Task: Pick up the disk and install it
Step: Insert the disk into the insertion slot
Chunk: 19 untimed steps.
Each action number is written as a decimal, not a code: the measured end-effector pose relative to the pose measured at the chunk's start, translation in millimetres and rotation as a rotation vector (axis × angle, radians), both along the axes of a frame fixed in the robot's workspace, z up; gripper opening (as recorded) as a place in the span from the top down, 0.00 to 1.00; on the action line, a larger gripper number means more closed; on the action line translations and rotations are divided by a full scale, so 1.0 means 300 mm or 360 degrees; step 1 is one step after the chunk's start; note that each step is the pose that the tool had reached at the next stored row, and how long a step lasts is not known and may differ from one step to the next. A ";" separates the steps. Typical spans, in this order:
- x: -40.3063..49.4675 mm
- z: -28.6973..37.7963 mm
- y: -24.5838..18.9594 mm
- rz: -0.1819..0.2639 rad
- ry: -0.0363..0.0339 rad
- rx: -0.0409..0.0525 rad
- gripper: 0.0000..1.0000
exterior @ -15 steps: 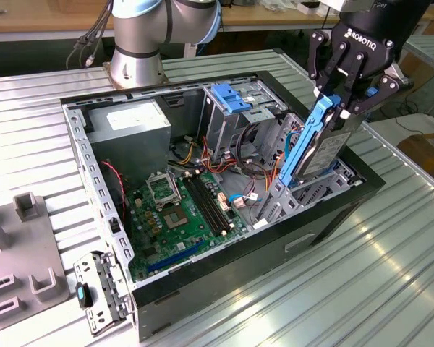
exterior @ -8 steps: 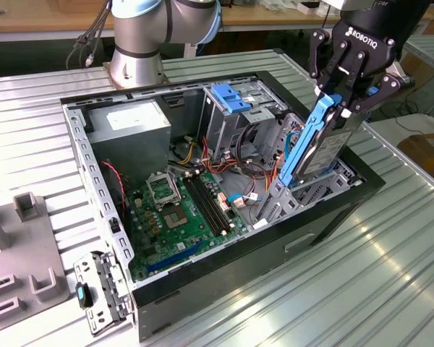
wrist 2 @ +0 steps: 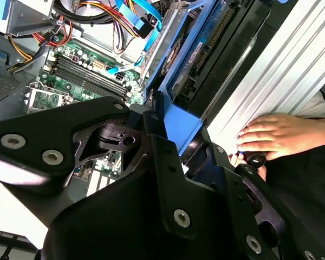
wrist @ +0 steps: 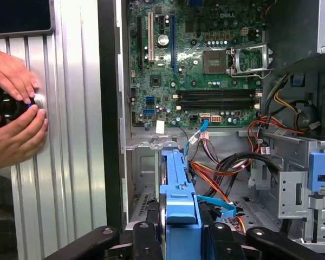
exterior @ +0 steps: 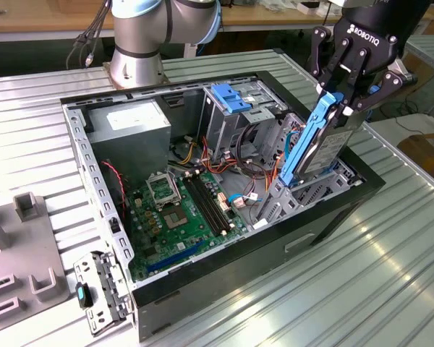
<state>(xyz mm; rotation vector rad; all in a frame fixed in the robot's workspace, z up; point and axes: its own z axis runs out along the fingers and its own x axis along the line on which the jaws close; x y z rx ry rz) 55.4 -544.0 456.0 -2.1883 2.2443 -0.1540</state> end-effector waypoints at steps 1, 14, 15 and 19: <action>0.000 0.000 0.000 0.0000 0.0000 0.0000 0.63; -0.012 0.010 0.000 0.0000 -0.0016 0.0000 0.63; -0.013 0.011 0.000 0.0000 -0.0027 0.0000 0.63; -0.031 0.010 0.000 0.0006 -0.0047 0.0000 0.63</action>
